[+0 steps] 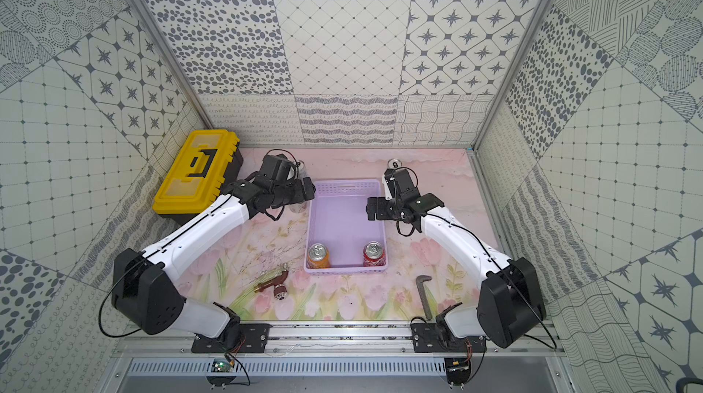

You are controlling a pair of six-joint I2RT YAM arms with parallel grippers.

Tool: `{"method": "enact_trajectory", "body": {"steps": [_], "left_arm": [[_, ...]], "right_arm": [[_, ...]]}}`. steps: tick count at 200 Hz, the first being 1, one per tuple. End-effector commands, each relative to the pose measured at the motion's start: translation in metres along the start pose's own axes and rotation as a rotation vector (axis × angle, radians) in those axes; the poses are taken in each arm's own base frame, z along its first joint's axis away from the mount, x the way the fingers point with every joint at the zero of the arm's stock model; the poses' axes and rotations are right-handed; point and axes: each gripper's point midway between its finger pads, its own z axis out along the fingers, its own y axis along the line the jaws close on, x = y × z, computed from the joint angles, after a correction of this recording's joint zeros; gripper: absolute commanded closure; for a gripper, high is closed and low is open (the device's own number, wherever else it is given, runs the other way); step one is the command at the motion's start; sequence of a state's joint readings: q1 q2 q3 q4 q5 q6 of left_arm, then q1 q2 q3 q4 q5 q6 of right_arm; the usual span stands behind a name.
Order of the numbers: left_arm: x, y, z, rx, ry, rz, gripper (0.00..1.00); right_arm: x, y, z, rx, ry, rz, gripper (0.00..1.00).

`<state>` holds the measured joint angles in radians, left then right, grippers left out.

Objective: Take out the drinks from the basket
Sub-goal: Pick up the drink from the basket.

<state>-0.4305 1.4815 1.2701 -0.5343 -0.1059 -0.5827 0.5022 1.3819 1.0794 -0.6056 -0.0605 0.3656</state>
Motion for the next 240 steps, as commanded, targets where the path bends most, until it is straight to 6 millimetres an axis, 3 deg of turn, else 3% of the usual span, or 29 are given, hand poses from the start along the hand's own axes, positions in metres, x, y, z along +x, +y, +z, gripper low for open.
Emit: {"method": "enact_trajectory", "body": {"steps": [1,42,106,240], "left_arm": [[0.013,-0.012,-0.006,0.077,0.023,-0.033,0.00],[0.030,-0.007,-0.014,0.077,0.054,-0.018,0.00],[0.034,-0.008,-0.015,0.076,0.059,0.003,0.00],[0.039,-0.008,-0.006,0.062,0.096,0.001,0.00]], "right_arm": [[0.021,0.010,-0.009,-0.028,0.048,-0.060,0.05],[0.051,0.023,-0.018,-0.013,0.120,-0.173,0.06],[0.080,0.027,-0.026,0.022,0.194,-0.261,0.09],[0.111,0.037,-0.016,0.030,0.292,-0.366,0.22]]}}
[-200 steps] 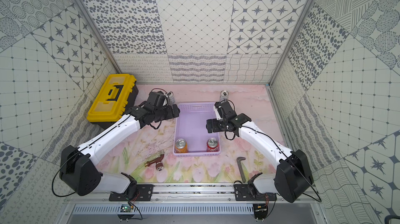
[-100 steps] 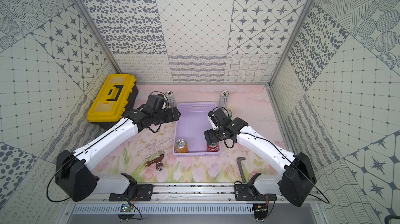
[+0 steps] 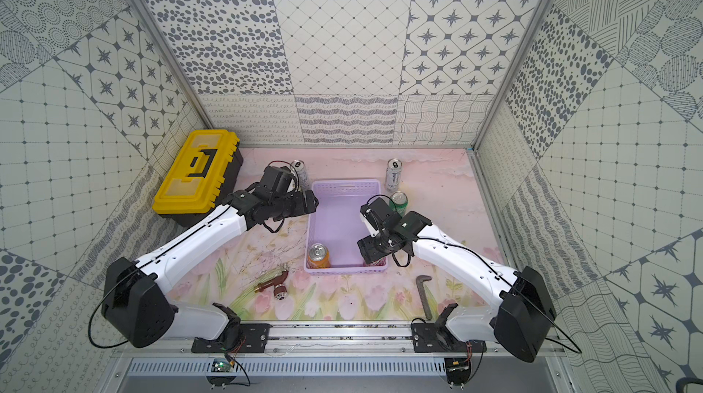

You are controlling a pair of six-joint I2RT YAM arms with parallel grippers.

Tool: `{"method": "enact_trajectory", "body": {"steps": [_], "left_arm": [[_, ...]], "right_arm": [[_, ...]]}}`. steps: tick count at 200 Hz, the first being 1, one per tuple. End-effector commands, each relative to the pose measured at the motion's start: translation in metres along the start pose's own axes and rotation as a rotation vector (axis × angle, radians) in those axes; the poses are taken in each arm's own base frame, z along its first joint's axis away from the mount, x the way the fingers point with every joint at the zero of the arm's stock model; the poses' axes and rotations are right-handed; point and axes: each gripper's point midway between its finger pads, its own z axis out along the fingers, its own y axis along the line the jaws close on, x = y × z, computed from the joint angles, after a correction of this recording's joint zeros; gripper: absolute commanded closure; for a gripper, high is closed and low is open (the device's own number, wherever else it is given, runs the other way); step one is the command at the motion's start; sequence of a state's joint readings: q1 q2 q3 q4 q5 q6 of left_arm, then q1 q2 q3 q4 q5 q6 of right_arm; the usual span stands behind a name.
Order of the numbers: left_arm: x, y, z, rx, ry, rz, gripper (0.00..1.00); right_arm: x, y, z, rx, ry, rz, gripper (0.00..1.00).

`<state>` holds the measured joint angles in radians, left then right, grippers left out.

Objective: Take out the drinks from the basket
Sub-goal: Pick up the drink from the basket.

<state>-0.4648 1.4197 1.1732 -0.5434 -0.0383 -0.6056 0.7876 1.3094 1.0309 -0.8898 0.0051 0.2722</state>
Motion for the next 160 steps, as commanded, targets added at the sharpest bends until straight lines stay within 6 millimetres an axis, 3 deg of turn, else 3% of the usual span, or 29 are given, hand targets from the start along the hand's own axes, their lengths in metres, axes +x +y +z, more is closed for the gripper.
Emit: {"method": "enact_trajectory", "body": {"steps": [1,65,119,141,160], "left_arm": [[0.000,-0.004,-0.001,0.012,0.010,-0.003,0.00],[0.003,-0.003,0.002,0.005,0.018,-0.001,0.00],[0.004,-0.003,0.003,0.003,0.022,-0.001,0.00],[0.004,-0.003,0.003,0.004,0.024,-0.001,0.00],[0.004,-0.003,0.004,0.003,0.025,0.000,0.00]], "right_arm": [[0.003,-0.001,0.008,0.025,0.020,-0.031,0.22],[0.011,0.000,0.025,0.048,0.076,-0.055,0.29],[0.013,-0.001,0.035,0.062,0.098,-0.059,0.27],[0.010,-0.002,0.033,0.073,0.086,-0.059,0.37],[0.004,-0.001,0.030,0.070,0.064,-0.058,0.39]]}}
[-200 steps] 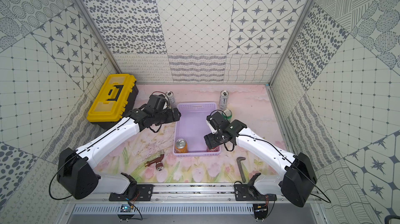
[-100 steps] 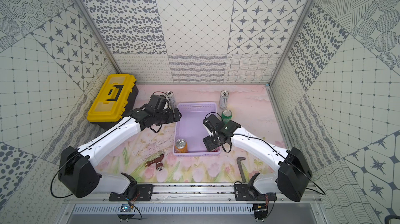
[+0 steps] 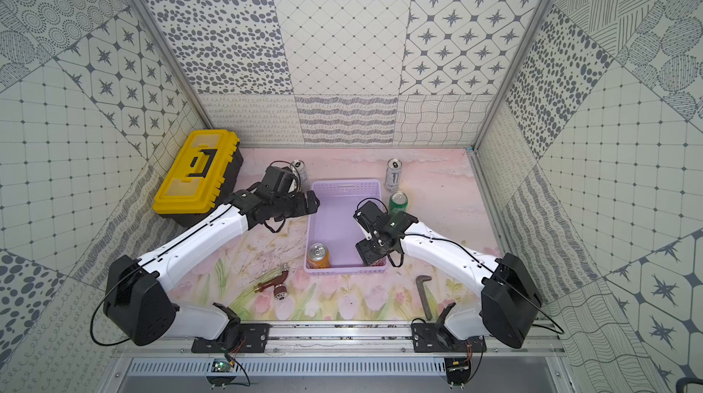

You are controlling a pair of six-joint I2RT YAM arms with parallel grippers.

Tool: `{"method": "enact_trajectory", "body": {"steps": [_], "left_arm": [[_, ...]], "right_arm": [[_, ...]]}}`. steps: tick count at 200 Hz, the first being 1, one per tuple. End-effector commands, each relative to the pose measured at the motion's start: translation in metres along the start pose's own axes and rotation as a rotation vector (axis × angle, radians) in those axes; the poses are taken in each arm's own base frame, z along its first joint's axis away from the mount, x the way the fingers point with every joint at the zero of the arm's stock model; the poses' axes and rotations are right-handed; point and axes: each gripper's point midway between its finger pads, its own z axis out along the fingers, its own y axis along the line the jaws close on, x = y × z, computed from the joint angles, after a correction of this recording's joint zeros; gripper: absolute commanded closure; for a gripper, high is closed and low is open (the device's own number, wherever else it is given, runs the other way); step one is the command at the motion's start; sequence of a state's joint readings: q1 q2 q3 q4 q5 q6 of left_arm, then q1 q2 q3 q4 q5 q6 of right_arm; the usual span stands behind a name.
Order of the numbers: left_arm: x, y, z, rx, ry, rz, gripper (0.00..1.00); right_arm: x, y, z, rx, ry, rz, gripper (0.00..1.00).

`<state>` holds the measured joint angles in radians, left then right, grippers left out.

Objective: Take out the drinks from the basket
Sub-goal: Pick up the drink from the basket, then place the drink at the center of the board.

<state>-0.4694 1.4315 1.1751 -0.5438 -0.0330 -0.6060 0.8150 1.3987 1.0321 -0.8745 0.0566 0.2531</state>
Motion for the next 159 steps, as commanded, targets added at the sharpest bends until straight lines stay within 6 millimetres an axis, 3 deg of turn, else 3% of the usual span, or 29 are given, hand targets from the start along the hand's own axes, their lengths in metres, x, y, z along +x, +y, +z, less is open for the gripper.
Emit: {"method": "enact_trajectory", "body": {"steps": [1,30,69,105,132,159], "left_arm": [[0.001,-0.002,0.000,0.003,0.011,-0.004,0.00],[0.003,-0.002,0.002,0.002,0.016,-0.002,0.00],[0.002,-0.003,0.001,0.008,0.014,-0.001,0.00],[0.002,-0.002,-0.001,0.004,0.009,0.001,0.00],[0.001,-0.003,-0.002,0.007,0.004,0.000,0.00],[0.000,-0.003,-0.003,0.006,-0.001,0.003,0.00]], "right_arm": [[-0.001,0.001,0.007,0.011,0.005,-0.011,0.40],[-0.012,0.001,-0.003,0.011,-0.043,-0.003,0.48],[-0.048,0.003,-0.049,-0.004,-0.197,0.007,0.53],[-0.067,0.000,-0.091,-0.002,-0.305,0.017,0.54],[-0.074,-0.018,-0.124,0.048,-0.395,0.066,0.54],[-0.071,-0.055,-0.147,0.127,-0.461,0.176,0.55]]}}
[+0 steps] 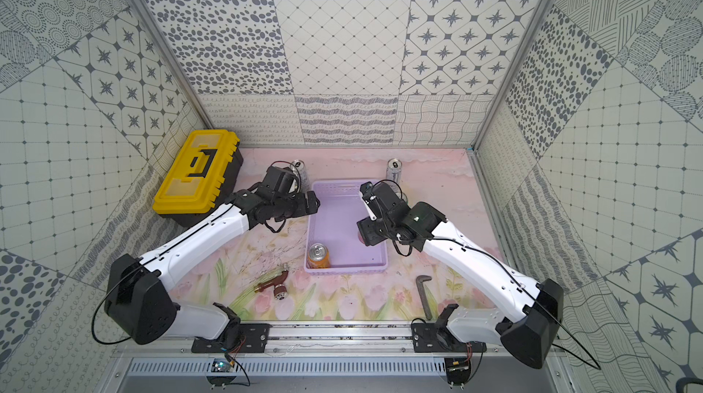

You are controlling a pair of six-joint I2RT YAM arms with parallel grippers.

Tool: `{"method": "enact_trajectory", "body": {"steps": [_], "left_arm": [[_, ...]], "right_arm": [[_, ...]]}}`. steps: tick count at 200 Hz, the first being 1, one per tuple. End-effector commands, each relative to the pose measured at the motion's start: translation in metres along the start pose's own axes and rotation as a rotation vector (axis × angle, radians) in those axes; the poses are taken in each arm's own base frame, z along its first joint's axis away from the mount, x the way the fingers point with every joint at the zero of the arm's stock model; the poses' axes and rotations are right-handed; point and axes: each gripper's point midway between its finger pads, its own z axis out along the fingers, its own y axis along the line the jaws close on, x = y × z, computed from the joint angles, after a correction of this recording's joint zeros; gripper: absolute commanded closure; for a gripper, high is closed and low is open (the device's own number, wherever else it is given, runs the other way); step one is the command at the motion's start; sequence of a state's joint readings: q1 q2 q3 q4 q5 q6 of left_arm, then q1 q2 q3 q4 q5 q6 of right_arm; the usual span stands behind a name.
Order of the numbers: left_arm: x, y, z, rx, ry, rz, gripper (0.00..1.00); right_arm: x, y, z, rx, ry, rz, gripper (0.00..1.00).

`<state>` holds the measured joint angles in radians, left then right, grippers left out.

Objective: Take out the drinks from the basket
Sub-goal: Place the drink at the center of the board.

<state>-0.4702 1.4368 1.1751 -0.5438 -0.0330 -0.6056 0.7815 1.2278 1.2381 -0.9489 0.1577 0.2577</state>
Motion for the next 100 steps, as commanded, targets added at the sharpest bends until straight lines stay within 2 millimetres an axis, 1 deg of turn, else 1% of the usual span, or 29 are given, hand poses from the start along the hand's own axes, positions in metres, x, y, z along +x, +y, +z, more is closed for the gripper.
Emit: {"method": "enact_trajectory", "body": {"steps": [1,22,34,45,52,66,100], "left_arm": [[-0.001,-0.003,-0.005,0.009,-0.005,0.003,0.00],[-0.001,-0.003,-0.005,0.008,-0.006,0.003,0.00],[0.000,-0.003,-0.004,0.009,-0.003,0.004,0.00],[0.000,-0.003,-0.004,0.009,-0.003,0.003,0.00],[0.000,-0.002,-0.003,0.007,-0.002,0.003,0.00],[-0.001,-0.003,-0.004,0.009,-0.004,0.003,0.00],[0.000,-0.004,-0.003,0.011,0.000,0.004,0.00]], "right_arm": [[-0.026,-0.037,-0.034,0.106,-0.147,0.102,0.55],[-0.019,-0.070,-0.041,0.169,-0.162,0.201,0.56],[-0.011,-0.085,-0.039,0.206,-0.153,0.246,0.56],[-0.002,-0.093,-0.032,0.228,-0.129,0.268,0.56],[0.004,-0.096,-0.026,0.237,-0.105,0.278,0.56],[0.017,-0.095,-0.009,0.229,-0.053,0.287,0.56],[0.033,-0.092,0.024,0.214,0.002,0.301,0.56]]}}
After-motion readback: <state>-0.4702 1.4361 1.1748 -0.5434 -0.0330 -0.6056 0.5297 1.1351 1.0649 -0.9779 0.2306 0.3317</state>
